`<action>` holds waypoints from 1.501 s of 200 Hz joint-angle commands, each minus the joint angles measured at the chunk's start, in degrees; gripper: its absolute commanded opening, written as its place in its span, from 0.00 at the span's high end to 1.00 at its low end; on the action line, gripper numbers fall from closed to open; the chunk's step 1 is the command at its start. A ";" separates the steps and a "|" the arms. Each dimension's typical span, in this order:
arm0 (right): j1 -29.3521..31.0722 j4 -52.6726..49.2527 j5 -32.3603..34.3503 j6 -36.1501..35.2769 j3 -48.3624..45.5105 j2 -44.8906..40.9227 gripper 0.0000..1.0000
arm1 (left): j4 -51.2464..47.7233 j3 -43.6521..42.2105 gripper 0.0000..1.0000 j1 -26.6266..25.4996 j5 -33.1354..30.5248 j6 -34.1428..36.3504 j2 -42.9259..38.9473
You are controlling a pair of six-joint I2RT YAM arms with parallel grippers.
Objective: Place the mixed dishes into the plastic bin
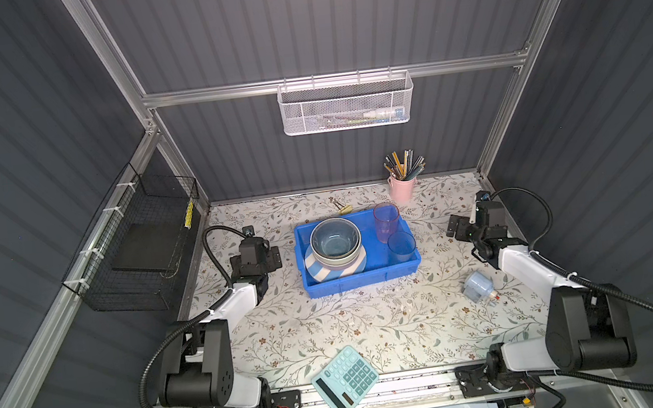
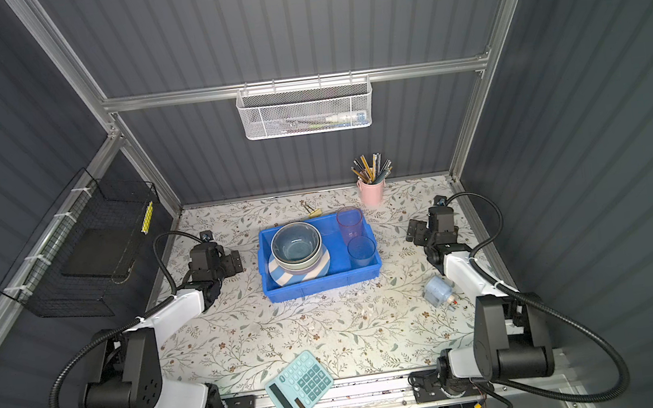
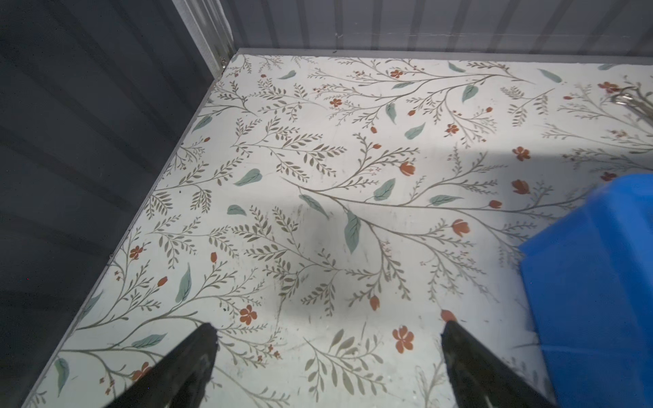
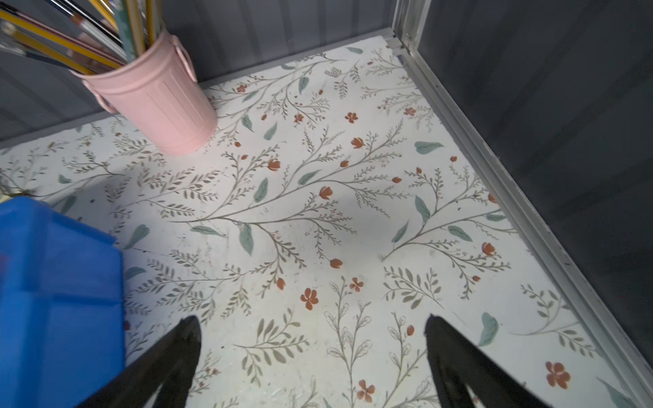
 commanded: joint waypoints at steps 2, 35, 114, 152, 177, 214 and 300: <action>-0.23 14.14 3.04 -2.91 -5.87 0.28 0.01 | 11.57 -3.67 0.00 2.18 -0.33 1.14 1.69; -0.29 30.97 4.51 -3.49 -15.37 0.47 0.01 | 20.08 -7.23 0.00 3.99 1.63 2.69 5.88; -0.16 50.15 -1.49 -5.79 -24.84 3.07 0.01 | 42.60 -15.54 0.00 4.28 7.77 3.38 13.23; -0.25 50.71 -2.02 -6.04 -23.86 4.43 0.01 | 41.34 -14.33 0.00 4.28 8.76 4.05 13.87; -0.23 49.91 -1.98 -5.99 -23.81 4.06 0.01 | 41.36 -14.32 0.00 4.28 8.74 4.05 13.86; -0.16 49.44 -1.88 -6.02 -23.68 3.93 0.01 | 41.39 -14.32 0.00 4.28 8.56 4.11 13.92; -0.16 49.11 -1.93 -6.00 -23.62 3.86 0.01 | 41.39 -14.32 0.00 4.28 8.61 4.22 13.82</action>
